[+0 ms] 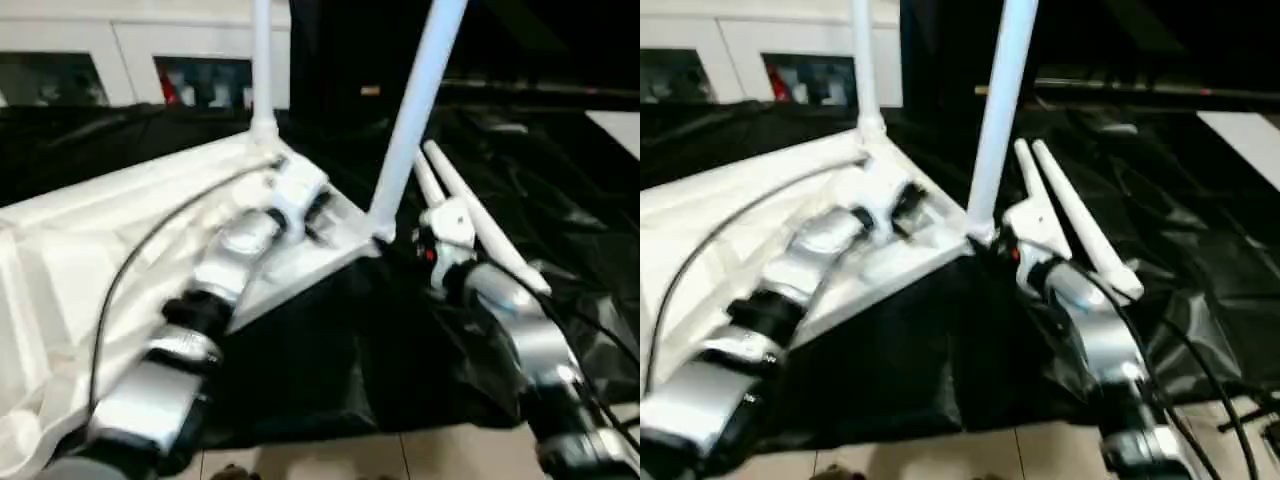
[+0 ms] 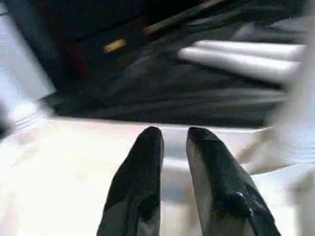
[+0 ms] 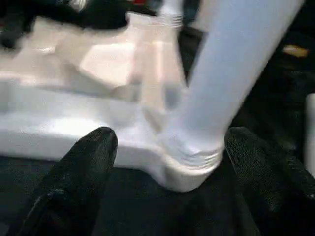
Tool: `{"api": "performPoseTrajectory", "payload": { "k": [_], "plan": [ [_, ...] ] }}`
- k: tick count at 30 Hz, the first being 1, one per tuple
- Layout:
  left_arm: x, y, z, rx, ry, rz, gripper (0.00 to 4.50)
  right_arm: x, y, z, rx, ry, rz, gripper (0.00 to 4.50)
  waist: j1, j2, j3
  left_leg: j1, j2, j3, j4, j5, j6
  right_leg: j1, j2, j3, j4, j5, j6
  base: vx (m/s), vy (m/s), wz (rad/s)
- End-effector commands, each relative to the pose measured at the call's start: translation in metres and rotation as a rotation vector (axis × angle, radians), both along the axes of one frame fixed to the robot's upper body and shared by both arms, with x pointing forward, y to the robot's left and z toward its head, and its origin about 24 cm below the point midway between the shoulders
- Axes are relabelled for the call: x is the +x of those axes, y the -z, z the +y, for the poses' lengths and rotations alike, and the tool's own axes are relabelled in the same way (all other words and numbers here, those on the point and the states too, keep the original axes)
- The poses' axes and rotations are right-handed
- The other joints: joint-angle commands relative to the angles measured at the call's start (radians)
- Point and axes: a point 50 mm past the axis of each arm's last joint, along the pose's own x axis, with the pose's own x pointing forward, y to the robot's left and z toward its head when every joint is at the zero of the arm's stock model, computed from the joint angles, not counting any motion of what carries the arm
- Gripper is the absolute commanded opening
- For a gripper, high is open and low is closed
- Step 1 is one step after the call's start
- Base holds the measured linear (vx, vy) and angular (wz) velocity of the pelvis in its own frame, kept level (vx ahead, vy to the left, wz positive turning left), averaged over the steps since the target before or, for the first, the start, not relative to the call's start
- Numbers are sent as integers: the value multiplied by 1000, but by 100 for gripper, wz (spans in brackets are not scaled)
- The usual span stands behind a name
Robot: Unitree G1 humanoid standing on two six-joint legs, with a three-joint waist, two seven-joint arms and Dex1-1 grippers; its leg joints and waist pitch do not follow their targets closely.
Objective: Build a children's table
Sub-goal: Rotate leg to tighten, then rotate table base
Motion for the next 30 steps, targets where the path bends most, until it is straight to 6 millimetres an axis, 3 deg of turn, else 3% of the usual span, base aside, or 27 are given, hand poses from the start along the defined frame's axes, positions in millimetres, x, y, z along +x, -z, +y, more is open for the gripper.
{"api": "performPoseTrajectory", "payload": {
  "k": [1, 2, 3, 4, 5, 6, 7, 9, 10, 11, 12, 14, 15, 16, 17, 18, 22, 24, 26, 30],
  "plan": [
    [2, -9, 13, 13, -69, -20, 137, -3, 1, 1, -14, -30, 26, 388, 1, 9, -70, 19, 44, -26, -67, -183, 44, 53, -59, 46, -66, -116, -221, 0, 0, 0],
    [3, -13, 30, 35, -134, -30, 137, -4, 8, 1, -38, -31, 66, 388, 1, 10, -69, 19, 44, -26, -68, -189, 38, 52, -59, 47, -68, -125, -220, 0, 0, 0],
    [2, -17, 51, 67, -209, -39, 142, -5, 16, 0, -77, -23, 106, 388, -2, 1, -69, 19, 49, -29, -71, -196, 23, 53, -58, 45, -64, -135, -220, 0, 0, 0],
    [1, -19, 58, 77, -234, -43, 150, -5, 18, 0, -88, -18, 118, 388, -3, 6, -67, 16, 46, -29, -72, -196, 19, 54, -58, 45, -63, -144, -217, 0, 0, 0],
    [-4, -23, 88, 123, -335, -54, 171, -5, 27, 0, -127, 3, 165, 388, -8, 9, -68, 19, 47, -31, -73, -211, -1, 50, -60, 46, -61, -167, -211, 0, 0, 0],
    [-8, -24, 101, 153, -371, -52, 171, -4, 29, 1, -139, 14, 172, 388, -12, 5, -66, 17, 45, -30, -74, -212, -2, 49, -56, 46, -65, -174, -208, 0, 0, 0],
    [-9, -25, 104, 164, -381, -51, 177, -3, 30, 2, -139, 18, 174, 388, -15, 11, -65, 21, 43, -28, -73, -215, -9, 44, -55, 47, -67, -183, -205, 0, 0, 0],
    [-14, -26, 115, 202, -413, -50, 192, -2, 31, 3, -137, 33, 179, 388, -16, 12, -65, 20, 44, -28, -74, -207, -16, 44, -55, 48, -65, -169, -206, 0, 0, 0],
    [-38, -31, 159, 361, -548, -34, 204, 7, 37, 11, -101, 82, 225, 388, -14, 16, -70, 27, 53, -32, -74, -202, -21, 39, -65, 49, -56, -147, -220, 0, 0, 0],
    [-38, -31, 160, 364, -551, -33, 204, 7, 37, 12, -100, 83, 227, 388, -25, 12, -66, 14, 48, -31, -78, -193, -19, 45, -57, 48, -54, -144, -218, 0, 0, 0],
    [-45, -34, 169, 383, -576, -26, 204, 10, 40, 14, -106, 90, 238, 388, -23, 19, -68, 26, 49, -29, -76, -203, -30, 37, -57, 47, -56, -150, -221, 0, 0, 0],
    [-52, -36, 177, 389, -602, -17, 204, 12, 43, 17, -118, 94, 243, 388, -18, 19, -66, 30, 47, -26, -74, -207, -38, 35, -56, 49, -57, -136, -227, 0, 0, 0],
    [-66, -38, 191, 418, -649, 7, 204, 18, 46, 24, -122, 97, 255, 388, -15, 19, -64, 28, 44, -25, -76, -210, -37, 36, -53, 50, -58, -133, -229, 0, 0, 0],
    [-66, -38, 191, 418, -649, 7, 204, 18, 46, 24, -122, 97, 255, 388, -15, 19, -65, 22, 47, -29, -78, -204, -43, 39, -60, 50, -51, -123, -237, 0, 0, 0],
    [-78, -39, 203, 445, -681, 42, 204, 23, 47, 31, -119, 100, 258, 388, -12, 19, -67, 29, 47, -26, -75, -207, -47, 35, -60, 49, -52, -125, -236, 0, 0, 0],
    [-79, -39, 204, 448, -683, 47, 204, 23, 47, 32, -119, 100, 258, 388, -17, 19, -63, 23, 46, -28, -78, -212, -46, 36, -59, 50, -52, -131, -237, 0, 0, 0],
    [-102, -27, 226, 527, -700, 196, 204, 34, 47, 43, -121, 124, 252, 388, -17, 22, -60, 28, 44, -30, -83, -278, -66, 31, -59, 51, -60, -204, -216, 0, 0, 0],
    [-105, -24, 228, 538, -695, 220, 204, 35, 46, 45, -122, 125, 251, 388, -21, 22, -57, 28, 43, -33, -86, -319, -70, 29, -61, 52, -67, -263, -206, 0, 0, 0],
    [-115, -19, 233, 573, -702, 282, 204, 39, 46, 48, -126, 129, 247, 388, -21, 30, -57, 32, 44, -35, -86, -340, -77, 26, -61, 53, -68, -274, -198, 0, 0, 0],
    [-120, -19, 237, 601, -723, 297, 204, 41, 47, 49, -129, 135, 246, 388, -22, 27, -56, 34, 44, -36, -87, -374, -79, 22, -58, 52, -72, -297, -195, 0, 0, 0]
  ]
}}
